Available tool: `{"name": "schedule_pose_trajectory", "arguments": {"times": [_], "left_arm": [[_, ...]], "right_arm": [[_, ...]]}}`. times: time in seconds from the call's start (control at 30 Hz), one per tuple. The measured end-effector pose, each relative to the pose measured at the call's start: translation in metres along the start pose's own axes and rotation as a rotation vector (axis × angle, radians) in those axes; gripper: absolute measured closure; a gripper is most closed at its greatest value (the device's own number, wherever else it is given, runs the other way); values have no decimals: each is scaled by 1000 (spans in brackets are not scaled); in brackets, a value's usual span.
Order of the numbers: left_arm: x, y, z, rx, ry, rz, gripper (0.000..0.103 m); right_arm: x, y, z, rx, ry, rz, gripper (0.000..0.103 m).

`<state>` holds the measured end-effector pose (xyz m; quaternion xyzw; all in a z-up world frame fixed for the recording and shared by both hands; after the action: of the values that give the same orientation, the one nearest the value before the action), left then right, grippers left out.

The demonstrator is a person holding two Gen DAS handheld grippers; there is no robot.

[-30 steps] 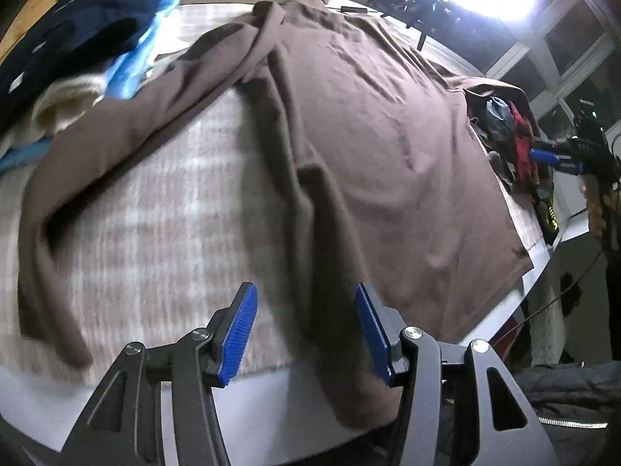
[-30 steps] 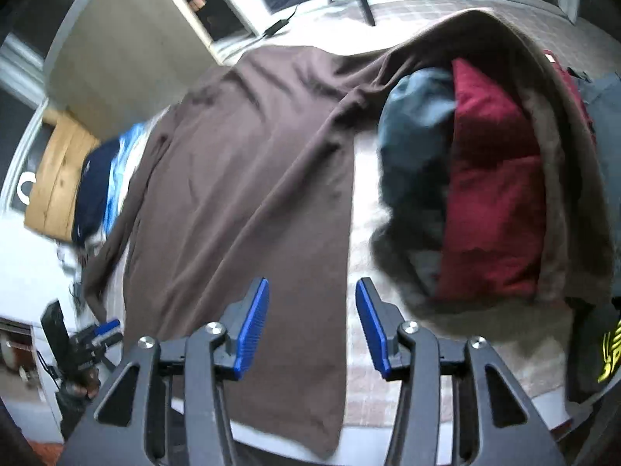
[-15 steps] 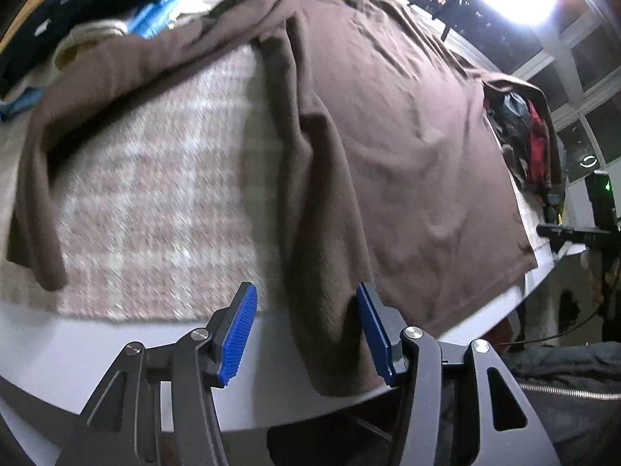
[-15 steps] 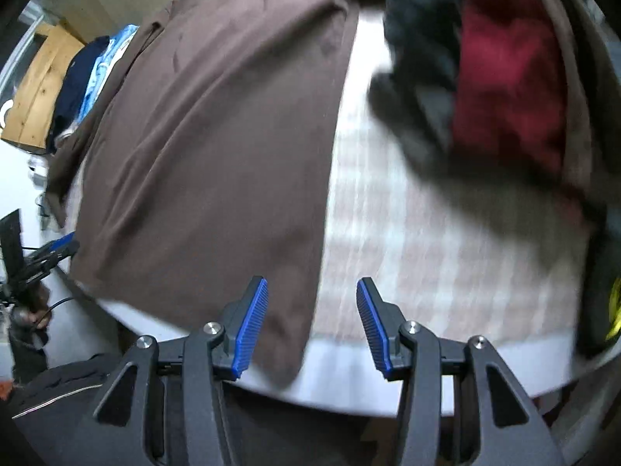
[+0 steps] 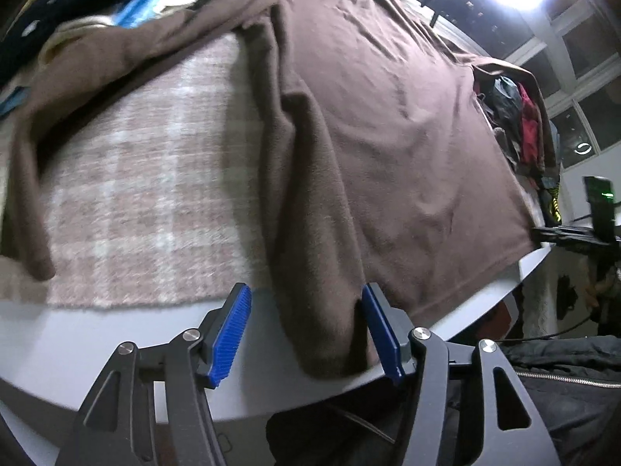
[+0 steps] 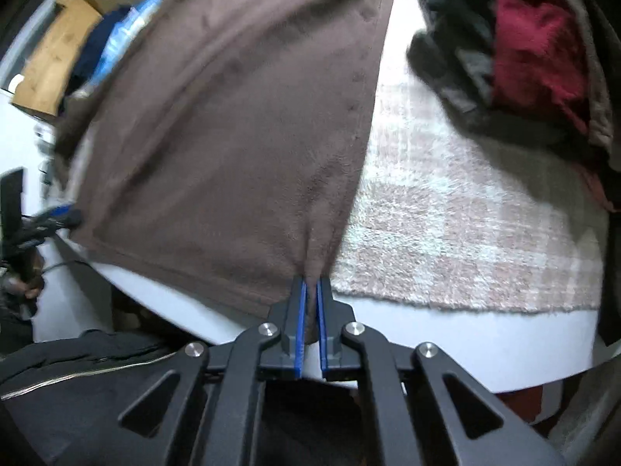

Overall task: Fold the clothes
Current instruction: 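Grasp the fleece hem corner with the right gripper and pull it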

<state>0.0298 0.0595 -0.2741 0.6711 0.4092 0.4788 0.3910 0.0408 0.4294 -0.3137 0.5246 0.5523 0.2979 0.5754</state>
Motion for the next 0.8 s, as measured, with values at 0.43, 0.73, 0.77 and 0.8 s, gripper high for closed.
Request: {"name": "schedule_pose_trajectory", "arguments": {"times": [0.43, 0.73, 0.77, 0.8], "left_arm": [[-4, -13, 0, 18, 25, 71, 58], [20, 17, 4, 59, -49, 11, 49], [16, 16, 8, 44, -46, 4, 51], [13, 15, 12, 29, -44, -3, 51]], "right_arm": [[29, 2, 11, 14, -69, 23, 98], [65, 54, 10, 106, -123, 66, 98], [75, 50, 13, 91, -146, 91, 98], [76, 42, 15, 68, -142, 98, 98]]}}
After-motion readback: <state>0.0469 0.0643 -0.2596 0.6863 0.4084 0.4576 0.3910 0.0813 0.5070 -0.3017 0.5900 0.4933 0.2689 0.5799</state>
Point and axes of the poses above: each gripper's, at about its wrist camera, not at the fingertips, and y roughly against the way its jaws point, x to its right, z to its underside, the point moved 6 cm from there along -y, roughly the way its jaws point
